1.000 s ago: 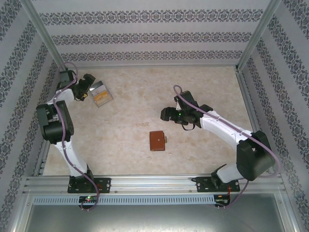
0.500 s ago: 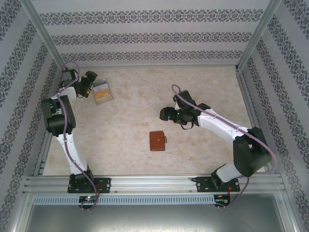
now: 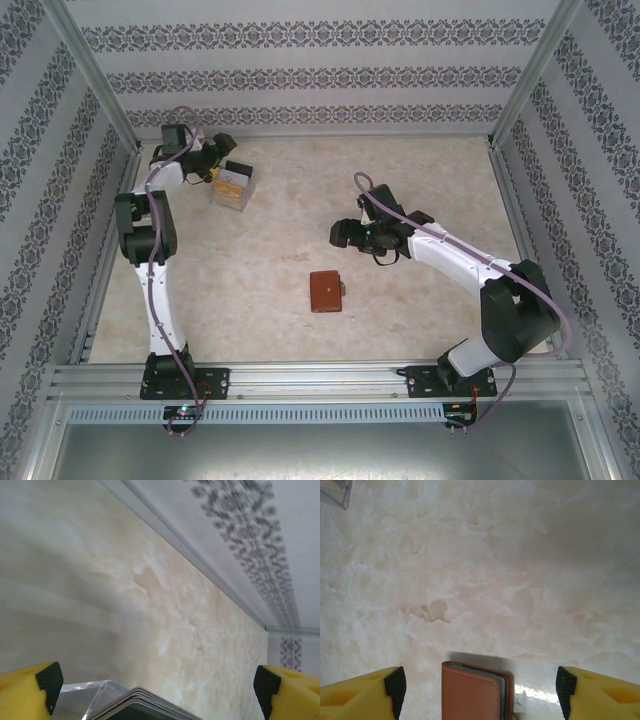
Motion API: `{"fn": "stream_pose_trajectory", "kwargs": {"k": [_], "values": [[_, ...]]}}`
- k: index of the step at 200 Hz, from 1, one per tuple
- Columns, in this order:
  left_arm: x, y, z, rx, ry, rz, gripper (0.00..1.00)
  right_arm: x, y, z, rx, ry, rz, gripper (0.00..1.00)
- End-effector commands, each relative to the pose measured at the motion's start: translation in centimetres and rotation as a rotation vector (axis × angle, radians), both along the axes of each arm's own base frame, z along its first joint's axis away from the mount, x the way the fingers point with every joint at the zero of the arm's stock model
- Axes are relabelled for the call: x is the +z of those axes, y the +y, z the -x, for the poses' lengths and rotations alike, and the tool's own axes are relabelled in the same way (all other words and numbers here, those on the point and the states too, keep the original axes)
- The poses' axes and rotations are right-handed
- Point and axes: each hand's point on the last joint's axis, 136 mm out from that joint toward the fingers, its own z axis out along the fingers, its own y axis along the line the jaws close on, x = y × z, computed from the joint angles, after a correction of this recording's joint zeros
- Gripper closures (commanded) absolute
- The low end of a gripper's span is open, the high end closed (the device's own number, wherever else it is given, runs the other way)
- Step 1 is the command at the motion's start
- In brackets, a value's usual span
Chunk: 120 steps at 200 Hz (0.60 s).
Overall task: Put the credit cards into the card holder
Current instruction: Move the storage box to the center of the table.
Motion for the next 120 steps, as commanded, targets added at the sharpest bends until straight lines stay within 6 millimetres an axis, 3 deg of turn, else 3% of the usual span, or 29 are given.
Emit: {"fn": "stream_pose_trajectory", "kwargs": {"k": [1,37,72,95,120], "values": [[-0.7,-3.7,1.5,-0.135,0.045,0.012,0.0,-0.4,-0.9,-0.2,-0.026,0.007,0.027,0.2],[-1.1,-7.4,3.0,-0.169,0.074,0.006,0.0,-0.4,-1.2,-0.3,-0.036,0.011,0.024,0.2],[-0.1,-10.7,4.5,-0.174,0.059,0.038,0.0,-0.8,-1.4,0.2,-0.045,0.024,0.019,0.2],[1.0,-14.2,5.4,-0.211,0.032,0.078,0.0,-1.0,-1.7,0.6,-0.053,0.027,0.01,0.2],[0.8,-17.6,6.9,-0.228,0.045,0.099,0.0,-1.3,-2.2,1.2,-0.063,0.039,0.015,0.2]]}}
